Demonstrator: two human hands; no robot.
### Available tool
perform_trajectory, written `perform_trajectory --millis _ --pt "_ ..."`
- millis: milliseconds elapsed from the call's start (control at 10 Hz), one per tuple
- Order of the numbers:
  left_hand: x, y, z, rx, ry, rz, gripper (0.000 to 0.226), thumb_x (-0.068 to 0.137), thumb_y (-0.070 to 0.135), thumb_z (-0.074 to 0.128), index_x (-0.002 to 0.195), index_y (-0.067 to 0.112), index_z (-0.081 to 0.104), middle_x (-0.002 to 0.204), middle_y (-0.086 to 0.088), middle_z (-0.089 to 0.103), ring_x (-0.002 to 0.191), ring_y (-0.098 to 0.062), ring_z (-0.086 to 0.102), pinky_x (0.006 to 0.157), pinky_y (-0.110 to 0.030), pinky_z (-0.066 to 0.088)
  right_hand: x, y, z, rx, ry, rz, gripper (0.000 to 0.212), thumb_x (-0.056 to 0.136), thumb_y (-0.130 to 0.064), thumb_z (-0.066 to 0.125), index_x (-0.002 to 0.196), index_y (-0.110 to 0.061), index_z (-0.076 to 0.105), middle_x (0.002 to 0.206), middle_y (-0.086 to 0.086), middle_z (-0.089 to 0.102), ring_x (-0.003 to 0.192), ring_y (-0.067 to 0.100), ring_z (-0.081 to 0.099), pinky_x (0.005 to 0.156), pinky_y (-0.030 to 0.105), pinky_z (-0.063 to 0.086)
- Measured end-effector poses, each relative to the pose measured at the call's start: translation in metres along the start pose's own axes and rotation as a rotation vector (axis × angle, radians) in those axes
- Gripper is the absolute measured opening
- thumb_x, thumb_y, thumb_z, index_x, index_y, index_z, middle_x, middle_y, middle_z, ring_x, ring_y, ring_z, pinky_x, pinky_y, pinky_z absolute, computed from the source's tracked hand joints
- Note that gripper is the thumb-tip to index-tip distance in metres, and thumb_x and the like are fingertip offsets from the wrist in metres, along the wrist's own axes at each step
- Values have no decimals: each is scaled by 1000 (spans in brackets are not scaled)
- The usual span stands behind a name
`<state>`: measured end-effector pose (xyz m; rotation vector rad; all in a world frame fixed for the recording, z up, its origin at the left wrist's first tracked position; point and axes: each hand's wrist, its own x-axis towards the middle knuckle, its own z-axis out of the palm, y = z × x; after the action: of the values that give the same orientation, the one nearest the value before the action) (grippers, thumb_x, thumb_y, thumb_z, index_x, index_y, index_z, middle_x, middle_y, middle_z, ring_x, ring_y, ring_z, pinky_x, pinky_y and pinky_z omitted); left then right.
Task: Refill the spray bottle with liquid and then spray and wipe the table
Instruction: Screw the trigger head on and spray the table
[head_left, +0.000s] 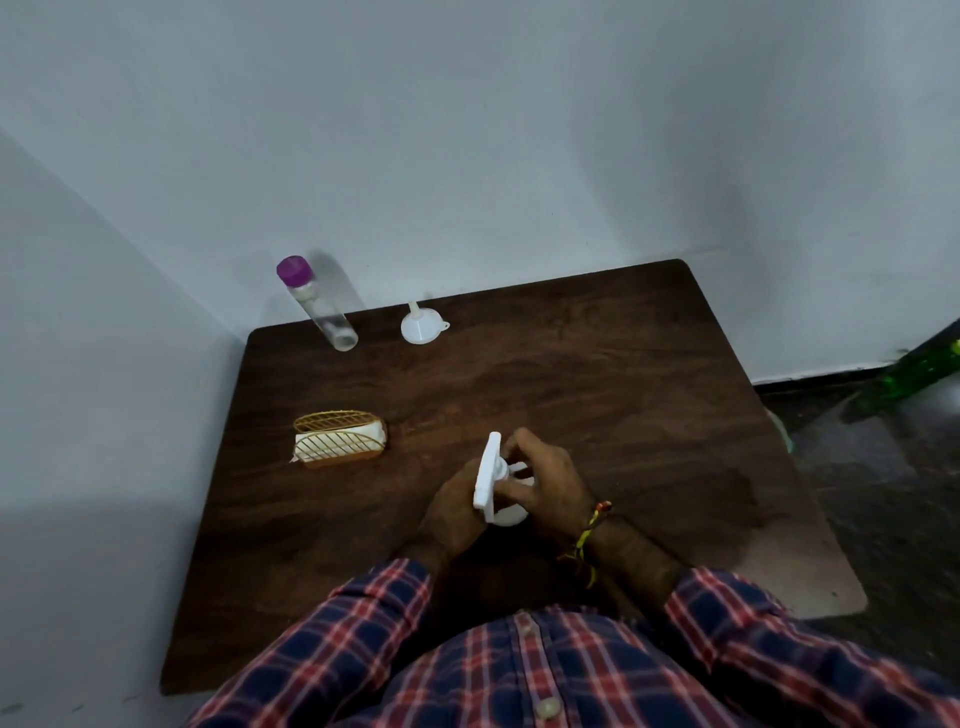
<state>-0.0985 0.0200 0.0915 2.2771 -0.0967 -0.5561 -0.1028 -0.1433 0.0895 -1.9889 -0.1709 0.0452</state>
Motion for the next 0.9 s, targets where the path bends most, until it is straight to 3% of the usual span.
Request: perform_trajectory --millis 100,200,300,400,500,600,700,800,900 --pt "-3 1 -1 4 -24 -12 43 93 18 63 134 13 49 124 5 51 114 -5 48 94 -14 33 -4 0 0 30 -102 -25 48 82 -23 78 126 -19 59 119 -7 68 109 4 63 92 21 52" --pt "-2 2 1 -43 20 -4 44 92 15 65 133 12 50 126 3 53 125 -16 51 100 -19 34 -4 4 -1 14 -74 -56 33 89 -13 68 121 -8 67 117 4 71 108 12 65 95 29 52" --pt "-6 1 3 -76 32 -7 50 90 16 68 136 14 48 117 12 47 116 -6 50 96 -16 35 -4 2 3 57 31 31 18 80 -14 77 97 -12 70 93 -2 73 89 10 68 82 36 56" --pt "-6 1 1 -80 34 31 44 88 18 70 129 19 55 114 14 53 112 -7 55 93 -17 39 -8 -3 6 79 54 51 31 74 -19 84 97 -14 63 94 -5 70 90 8 68 79 30 56" --pt "-4 -1 -1 -90 65 26 39 88 13 70 125 14 58 113 14 53 109 -7 55 85 -4 37 -10 2 4 105 -38 34 35 83 -16 78 117 -14 67 113 -4 72 107 7 67 94 31 55" --pt "-6 -3 3 -62 82 73 34 88 18 69 114 35 53 106 30 49 95 17 51 78 6 32 -11 2 7 157 58 107 24 78 -15 80 99 -16 68 96 -4 73 95 10 70 85 41 58" --pt "-2 -11 6 -32 99 71 38 87 9 69 108 40 60 105 22 62 99 6 60 84 -7 40 -9 -4 10 138 28 120 39 77 -17 83 109 -15 60 101 -5 70 94 4 66 82 31 56" --pt "0 -12 6 28 132 115 43 82 -5 67 123 8 61 116 -10 67 107 -23 63 88 -20 41 -6 1 1 200 -156 141 48 85 -12 76 130 -16 62 123 -3 70 115 7 65 101 32 53" --pt "-2 -14 7 -39 109 96 42 84 7 72 118 26 56 109 16 60 98 5 54 88 -4 40 -4 0 2 139 -26 158 26 74 -18 81 95 -15 66 92 0 73 88 10 69 82 41 58"
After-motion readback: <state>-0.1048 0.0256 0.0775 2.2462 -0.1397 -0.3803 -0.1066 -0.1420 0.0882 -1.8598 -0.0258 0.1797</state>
